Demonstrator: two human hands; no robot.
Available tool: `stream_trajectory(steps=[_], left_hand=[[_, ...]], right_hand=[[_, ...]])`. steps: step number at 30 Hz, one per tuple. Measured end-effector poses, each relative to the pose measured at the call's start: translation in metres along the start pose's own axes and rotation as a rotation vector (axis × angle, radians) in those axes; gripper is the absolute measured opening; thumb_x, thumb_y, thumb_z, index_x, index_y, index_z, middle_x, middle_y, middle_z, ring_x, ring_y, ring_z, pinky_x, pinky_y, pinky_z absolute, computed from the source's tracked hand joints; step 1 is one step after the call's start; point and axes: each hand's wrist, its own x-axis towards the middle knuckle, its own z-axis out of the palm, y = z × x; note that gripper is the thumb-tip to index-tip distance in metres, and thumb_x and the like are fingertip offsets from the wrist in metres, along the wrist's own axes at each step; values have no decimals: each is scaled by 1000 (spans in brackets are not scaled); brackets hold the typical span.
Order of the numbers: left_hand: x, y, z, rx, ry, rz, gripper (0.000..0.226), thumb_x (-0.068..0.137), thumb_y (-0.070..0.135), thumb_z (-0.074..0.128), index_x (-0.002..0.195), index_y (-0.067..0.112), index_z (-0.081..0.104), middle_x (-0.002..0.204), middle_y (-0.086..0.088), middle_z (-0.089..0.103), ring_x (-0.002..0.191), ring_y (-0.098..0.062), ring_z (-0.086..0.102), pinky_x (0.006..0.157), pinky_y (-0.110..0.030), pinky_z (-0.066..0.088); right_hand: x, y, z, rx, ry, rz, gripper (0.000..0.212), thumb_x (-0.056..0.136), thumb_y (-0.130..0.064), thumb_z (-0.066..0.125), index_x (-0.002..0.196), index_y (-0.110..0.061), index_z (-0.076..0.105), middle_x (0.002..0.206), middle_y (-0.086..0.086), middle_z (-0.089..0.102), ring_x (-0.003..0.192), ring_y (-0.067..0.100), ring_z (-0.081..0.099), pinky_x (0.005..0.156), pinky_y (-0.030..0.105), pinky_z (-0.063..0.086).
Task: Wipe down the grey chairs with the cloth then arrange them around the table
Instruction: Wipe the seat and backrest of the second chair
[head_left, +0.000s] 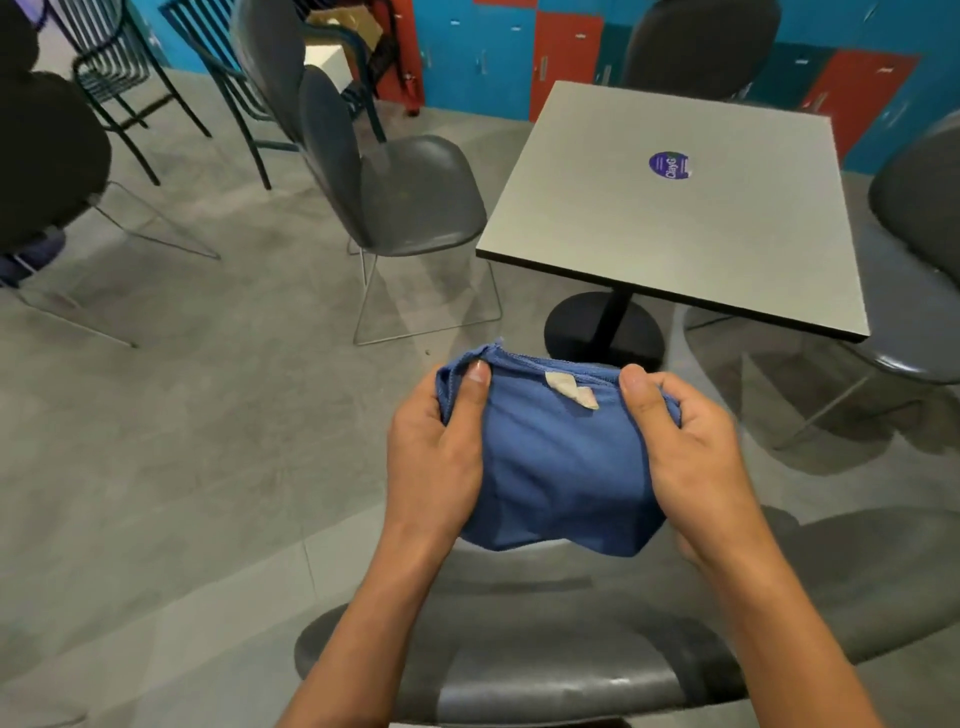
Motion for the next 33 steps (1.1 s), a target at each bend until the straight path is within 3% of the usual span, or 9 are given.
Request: stream_trajectory(steps=[7, 9, 11, 16, 21, 26, 28, 30, 33], left_hand=[[15, -7, -19, 35, 26, -18, 20, 104, 36, 57, 94, 27, 71, 91, 8, 76, 90, -10, 72, 82, -34, 57], [19, -10, -28, 37, 22, -29, 20, 104, 36, 57, 95, 26, 71, 92, 7, 76, 90, -12, 72, 81, -33, 57], [26, -12, -36, 29, -2, -34, 21, 104, 36, 57, 93, 25, 71, 89, 6, 76, 87, -11, 72, 77, -29, 56], [53, -27, -65, 13, -124, -45, 23, 103, 36, 57, 91, 23, 71, 88, 3, 76, 86, -14, 72, 77, -33, 58], [75, -39, -106, -6, -276, -61, 21, 104, 32, 57, 89, 27, 71, 84, 8, 76, 81, -7, 71, 74, -25, 57], [87, -46, -138, 36, -421, -76, 21, 104, 33, 56, 94, 22, 71, 88, 1, 77, 87, -19, 74, 81, -41, 60], [87, -47, -144, 50, -459, -69, 22, 104, 32, 56, 92, 22, 71, 88, 0, 77, 86, -18, 74, 79, -39, 60], [85, -47, -149, 51, -478, -78, 21, 104, 30, 56, 92, 22, 71, 86, 2, 77, 83, -14, 74, 77, -33, 59], [77, -50, -156, 75, -487, -71, 22, 104, 31, 57, 91, 23, 72, 88, 0, 77, 87, -21, 74, 81, -41, 60]], right_hand=[[5, -7, 26, 102, -76, 50, 37, 100, -47, 55, 91, -14, 69, 91, 9, 74, 89, 30, 70, 81, 46, 55], [4, -11, 35, 95, -76, 39, 39, 100, -47, 55, 89, -11, 67, 88, 12, 72, 80, 22, 69, 74, 39, 54], [1, -13, 43, 94, -51, 33, 41, 100, -47, 54, 89, -10, 66, 86, 12, 71, 75, 18, 66, 69, 36, 52], [-12, -16, 78, 42, 34, 75, 40, 100, -49, 53, 89, -14, 69, 85, 4, 73, 81, 21, 69, 73, 35, 54], [-39, -20, 132, 79, 225, 133, 49, 96, -54, 55, 89, -8, 65, 90, 20, 69, 86, 40, 64, 78, 50, 53], [-70, -25, 166, 44, 329, 156, 49, 90, -59, 52, 87, -13, 68, 77, 8, 67, 69, 20, 60, 69, 37, 49], [-80, -24, 173, 28, 347, 166, 48, 92, -58, 52, 87, -13, 67, 77, 10, 67, 69, 25, 60, 67, 38, 49], [-90, -23, 177, 24, 363, 161, 50, 90, -60, 51, 86, -12, 66, 73, 8, 64, 64, 15, 55, 61, 27, 45], [-102, -22, 182, 21, 369, 159, 58, 88, -62, 49, 86, -6, 63, 74, 15, 59, 62, 11, 50, 55, 22, 39]])
